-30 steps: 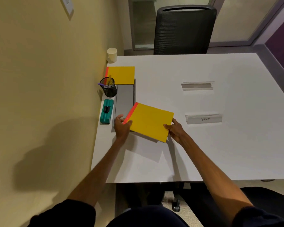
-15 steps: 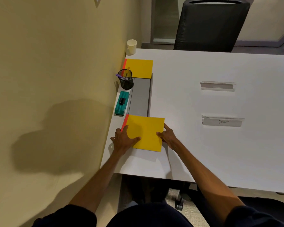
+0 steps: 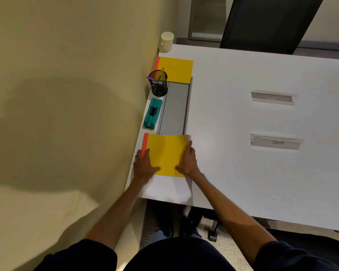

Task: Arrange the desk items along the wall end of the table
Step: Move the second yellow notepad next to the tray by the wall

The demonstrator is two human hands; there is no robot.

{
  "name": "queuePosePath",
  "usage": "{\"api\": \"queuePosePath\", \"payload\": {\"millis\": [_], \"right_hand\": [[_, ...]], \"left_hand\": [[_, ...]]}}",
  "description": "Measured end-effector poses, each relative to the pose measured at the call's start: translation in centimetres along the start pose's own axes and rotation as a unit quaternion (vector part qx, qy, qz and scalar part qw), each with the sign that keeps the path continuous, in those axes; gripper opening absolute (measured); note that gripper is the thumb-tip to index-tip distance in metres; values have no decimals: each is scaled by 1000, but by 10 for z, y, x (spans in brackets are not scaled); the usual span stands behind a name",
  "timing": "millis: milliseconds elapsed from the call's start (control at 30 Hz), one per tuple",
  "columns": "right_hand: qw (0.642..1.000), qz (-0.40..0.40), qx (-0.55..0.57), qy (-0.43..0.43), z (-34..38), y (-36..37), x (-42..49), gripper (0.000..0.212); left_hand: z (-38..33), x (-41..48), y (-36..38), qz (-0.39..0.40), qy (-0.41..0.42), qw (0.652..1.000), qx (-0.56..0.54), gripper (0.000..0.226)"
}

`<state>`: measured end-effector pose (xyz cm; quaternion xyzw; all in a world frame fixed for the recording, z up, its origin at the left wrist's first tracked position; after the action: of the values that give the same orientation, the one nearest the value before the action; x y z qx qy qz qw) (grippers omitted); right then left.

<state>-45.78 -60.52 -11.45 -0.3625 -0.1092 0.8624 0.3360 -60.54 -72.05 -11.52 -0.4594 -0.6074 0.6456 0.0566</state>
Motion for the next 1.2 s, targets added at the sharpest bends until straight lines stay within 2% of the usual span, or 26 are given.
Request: {"api": "queuePosePath", "payload": {"millis": [100,200,300,400,767,1200], "right_hand": [[998,-23,-61,-7,-6,4,-4,129],[994,-26,-102,-25,-8,4,-6,129],[987,6,-144,-71,-5,9,-6,126],[978,50,-194,-59,-10,18,-4,124],[977,56,-195,-60,2,30,8,113],[975,57,-205,-58,12,39,16,114]], "left_hand": [[-1,-2,2,-6,19,1000,6,106],[-6,-3,6,-5,59,997,58,105],[-10,-4,11,-1,101,987,124,106],[-11,-4,17,14,125,982,142,104],[5,8,8,15,120,982,147,98],[15,18,4,26,118,985,122,98]]}}
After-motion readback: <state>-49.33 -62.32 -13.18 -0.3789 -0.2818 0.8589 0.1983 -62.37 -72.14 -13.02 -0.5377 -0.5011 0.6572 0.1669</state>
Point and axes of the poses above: each hand's wrist, its own x-axis towards the middle knuckle, its own y-axis out of the palm, z = x × y, the point moved 5 cm from there along x, towards the middle knuckle, and after that the axes turned 14 degrees about x, right-handed, at the moved point
